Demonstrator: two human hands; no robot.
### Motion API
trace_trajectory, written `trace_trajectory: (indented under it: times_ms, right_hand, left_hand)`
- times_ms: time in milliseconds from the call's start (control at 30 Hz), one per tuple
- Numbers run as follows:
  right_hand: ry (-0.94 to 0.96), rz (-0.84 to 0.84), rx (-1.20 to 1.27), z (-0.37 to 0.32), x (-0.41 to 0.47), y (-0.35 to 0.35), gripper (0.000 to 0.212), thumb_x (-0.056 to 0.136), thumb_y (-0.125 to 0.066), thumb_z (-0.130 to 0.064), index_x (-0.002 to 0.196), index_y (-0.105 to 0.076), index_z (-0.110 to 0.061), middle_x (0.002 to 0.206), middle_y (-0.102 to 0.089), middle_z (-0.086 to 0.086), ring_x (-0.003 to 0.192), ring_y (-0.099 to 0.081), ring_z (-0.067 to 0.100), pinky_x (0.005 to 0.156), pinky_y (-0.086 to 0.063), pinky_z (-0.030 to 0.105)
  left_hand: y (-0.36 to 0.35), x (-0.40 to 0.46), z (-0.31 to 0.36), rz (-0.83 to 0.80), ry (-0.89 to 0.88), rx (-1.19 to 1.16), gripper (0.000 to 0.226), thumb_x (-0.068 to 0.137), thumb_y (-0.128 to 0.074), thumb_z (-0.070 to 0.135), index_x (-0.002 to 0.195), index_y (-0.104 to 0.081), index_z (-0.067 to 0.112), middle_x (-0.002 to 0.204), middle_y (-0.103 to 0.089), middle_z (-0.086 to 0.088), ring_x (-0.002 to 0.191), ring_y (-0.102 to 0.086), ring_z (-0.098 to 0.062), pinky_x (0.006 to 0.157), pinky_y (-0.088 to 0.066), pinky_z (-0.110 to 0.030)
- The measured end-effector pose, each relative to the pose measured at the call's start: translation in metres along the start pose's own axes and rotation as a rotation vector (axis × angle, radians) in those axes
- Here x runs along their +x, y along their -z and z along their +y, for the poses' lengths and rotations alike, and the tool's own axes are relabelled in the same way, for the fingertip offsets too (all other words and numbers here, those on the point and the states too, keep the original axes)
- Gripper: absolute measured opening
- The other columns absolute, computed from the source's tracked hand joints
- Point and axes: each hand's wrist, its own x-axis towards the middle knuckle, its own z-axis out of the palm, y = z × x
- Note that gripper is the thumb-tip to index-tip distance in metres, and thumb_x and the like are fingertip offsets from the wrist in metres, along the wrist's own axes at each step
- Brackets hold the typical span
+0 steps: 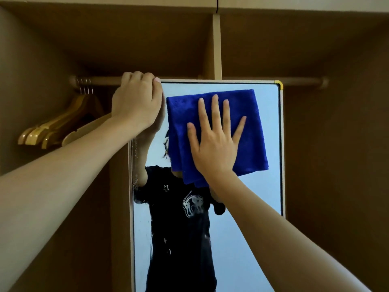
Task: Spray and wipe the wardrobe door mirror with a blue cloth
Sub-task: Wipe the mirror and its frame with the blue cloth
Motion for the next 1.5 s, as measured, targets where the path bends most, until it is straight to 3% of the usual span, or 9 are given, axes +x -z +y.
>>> trace_trajectory:
  times_ms: [467, 667, 767, 933, 1067, 1167, 1233, 1333, 1500]
  right_hand:
    - [-0.098, 0.059, 0.000, 0.029, -0.011, 0.005, 0.058, 0.100, -0.026, -0.054, 0.154, -0.022, -0.032, 0.162, -0.020, -0.002, 0.151, -0.009, 0.021, 0.120, -0.001, 0.056]
    - [-0.111, 0.062, -0.018, 0.016, -0.021, 0.000, 0.058, 0.100, -0.026, -0.052, 0.154, -0.023, -0.030, 0.162, -0.020, -0.002, 0.151, -0.009, 0.021, 0.119, -0.002, 0.058]
    - [-0.115, 0.066, -0.026, 0.012, -0.019, -0.001, 0.058, 0.101, -0.025, -0.052, 0.154, -0.023, -0.030, 0.162, -0.020, -0.001, 0.151, -0.009, 0.022, 0.119, -0.002, 0.059]
    - [-0.131, 0.063, -0.022, -0.004, -0.006, -0.002, 0.058, 0.101, -0.024, -0.051, 0.154, -0.021, -0.029, 0.162, -0.019, -0.001, 0.151, -0.008, 0.022, 0.118, -0.002, 0.060]
    - [-0.115, 0.063, -0.009, -0.030, 0.012, -0.005, 0.057, 0.101, -0.025, -0.050, 0.154, -0.022, -0.028, 0.162, -0.020, 0.001, 0.151, -0.010, 0.024, 0.117, -0.002, 0.062]
    - [-0.091, 0.056, 0.001, -0.055, 0.023, -0.008, 0.058, 0.101, -0.024, -0.051, 0.154, -0.021, -0.028, 0.162, -0.019, 0.001, 0.151, -0.010, 0.025, 0.117, -0.001, 0.063]
    - [-0.080, 0.050, -0.004, -0.069, 0.025, -0.011, 0.059, 0.101, -0.022, -0.052, 0.154, -0.021, -0.028, 0.162, -0.019, 0.001, 0.151, -0.009, 0.025, 0.116, -0.002, 0.063]
    - [-0.028, 0.043, -0.007, -0.083, 0.017, -0.015, 0.059, 0.101, -0.024, -0.052, 0.154, -0.022, -0.027, 0.162, -0.020, 0.001, 0.151, -0.010, 0.024, 0.117, -0.002, 0.063]
    - [0.076, -0.001, -0.011, -0.084, -0.015, -0.019, 0.059, 0.100, -0.026, -0.053, 0.154, -0.022, -0.028, 0.162, -0.021, 0.000, 0.150, -0.011, 0.023, 0.117, -0.003, 0.062]
  left_hand:
    - [0.002, 0.003, -0.031, 0.012, -0.199, -0.100, 0.038, 0.102, -0.031, 0.028, 0.125, -0.056, 0.011, 0.124, -0.057, -0.006, 0.121, -0.045, -0.022, 0.092, -0.045, -0.041]
    - [-0.011, -0.025, -0.042, 0.031, 0.100, -0.429, 0.043, 0.103, -0.032, 0.031, 0.138, -0.042, 0.009, 0.136, -0.051, -0.011, 0.127, -0.046, -0.021, 0.109, -0.033, -0.028]
    - [-0.012, -0.051, -0.041, -0.039, 0.210, -0.726, 0.024, 0.104, -0.033, 0.026, 0.117, -0.050, 0.016, 0.097, -0.061, 0.008, 0.089, -0.059, 0.003, 0.078, -0.047, -0.016]
    - [-0.019, -0.083, -0.041, -0.140, 0.247, -0.934, 0.043, 0.106, -0.029, 0.023, 0.148, -0.030, 0.021, 0.131, -0.048, 0.019, 0.109, -0.047, 0.018, 0.087, -0.038, 0.001]
    - [-0.015, -0.090, -0.035, -0.152, 0.331, -1.077, 0.041, 0.106, -0.027, 0.025, 0.146, -0.028, 0.027, 0.116, -0.042, 0.034, 0.094, -0.042, 0.034, 0.072, -0.034, 0.007]
    - [-0.015, -0.091, -0.037, -0.137, 0.331, -1.174, 0.043, 0.105, -0.024, 0.033, 0.148, -0.031, 0.026, 0.126, -0.049, 0.025, 0.109, -0.046, 0.024, 0.087, -0.040, -0.002]
    - [-0.016, -0.092, -0.040, -0.167, 0.334, -1.222, 0.051, 0.100, -0.025, 0.049, 0.147, -0.032, 0.030, 0.137, -0.051, 0.012, 0.124, -0.049, 0.001, 0.102, -0.044, -0.024]
    - [-0.014, -0.094, -0.039, -0.181, 0.344, -1.230, 0.052, 0.100, -0.021, 0.051, 0.146, -0.034, 0.030, 0.136, -0.053, 0.009, 0.123, -0.052, -0.005, 0.102, -0.046, -0.035]
    - [-0.012, -0.110, -0.031, -0.137, 0.398, -1.249, 0.022, 0.104, -0.021, 0.035, 0.114, -0.038, 0.045, 0.100, -0.050, 0.038, 0.091, -0.047, 0.031, 0.078, -0.038, 0.001]
